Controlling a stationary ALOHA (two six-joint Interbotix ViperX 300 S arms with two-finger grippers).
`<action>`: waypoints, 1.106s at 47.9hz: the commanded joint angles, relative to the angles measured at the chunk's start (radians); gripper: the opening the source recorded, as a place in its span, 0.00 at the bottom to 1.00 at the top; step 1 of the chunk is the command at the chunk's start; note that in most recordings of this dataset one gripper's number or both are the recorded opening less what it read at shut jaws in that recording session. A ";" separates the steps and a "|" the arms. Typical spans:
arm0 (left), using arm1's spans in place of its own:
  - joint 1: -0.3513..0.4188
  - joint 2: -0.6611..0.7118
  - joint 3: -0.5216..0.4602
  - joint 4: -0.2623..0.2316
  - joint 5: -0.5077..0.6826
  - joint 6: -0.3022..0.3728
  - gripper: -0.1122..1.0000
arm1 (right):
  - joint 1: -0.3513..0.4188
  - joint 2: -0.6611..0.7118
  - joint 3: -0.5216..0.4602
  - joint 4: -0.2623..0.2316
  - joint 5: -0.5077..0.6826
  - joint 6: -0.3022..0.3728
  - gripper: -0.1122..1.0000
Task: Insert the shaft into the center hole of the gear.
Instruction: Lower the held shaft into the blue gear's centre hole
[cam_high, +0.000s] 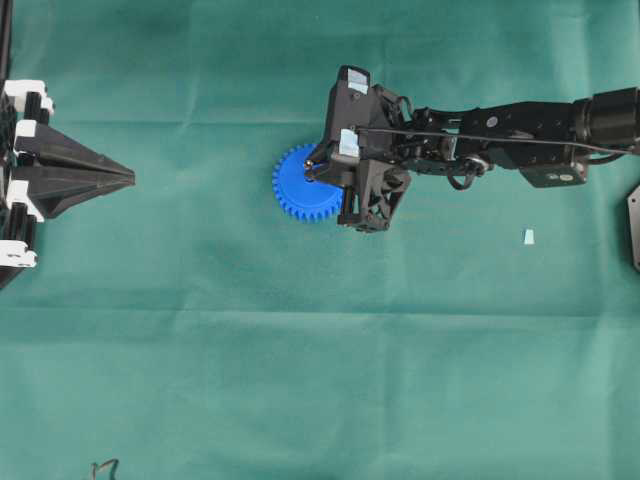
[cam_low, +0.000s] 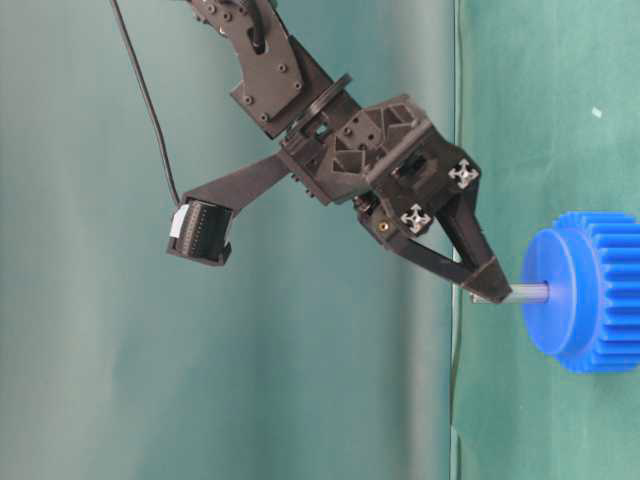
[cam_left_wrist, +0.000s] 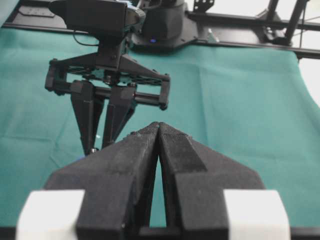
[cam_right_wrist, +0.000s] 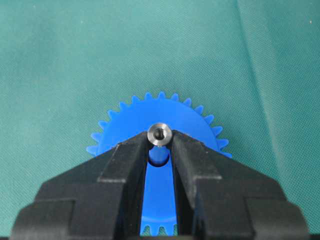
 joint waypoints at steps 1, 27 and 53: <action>-0.002 0.003 -0.028 0.003 -0.003 0.000 0.10 | -0.002 0.003 -0.014 0.000 -0.012 0.000 0.25; 0.000 0.003 -0.028 0.003 0.000 0.000 0.10 | 0.000 0.061 -0.009 0.000 0.009 -0.002 0.25; 0.003 0.005 -0.028 0.003 0.000 0.000 0.10 | -0.002 0.061 -0.015 0.000 0.031 0.000 0.28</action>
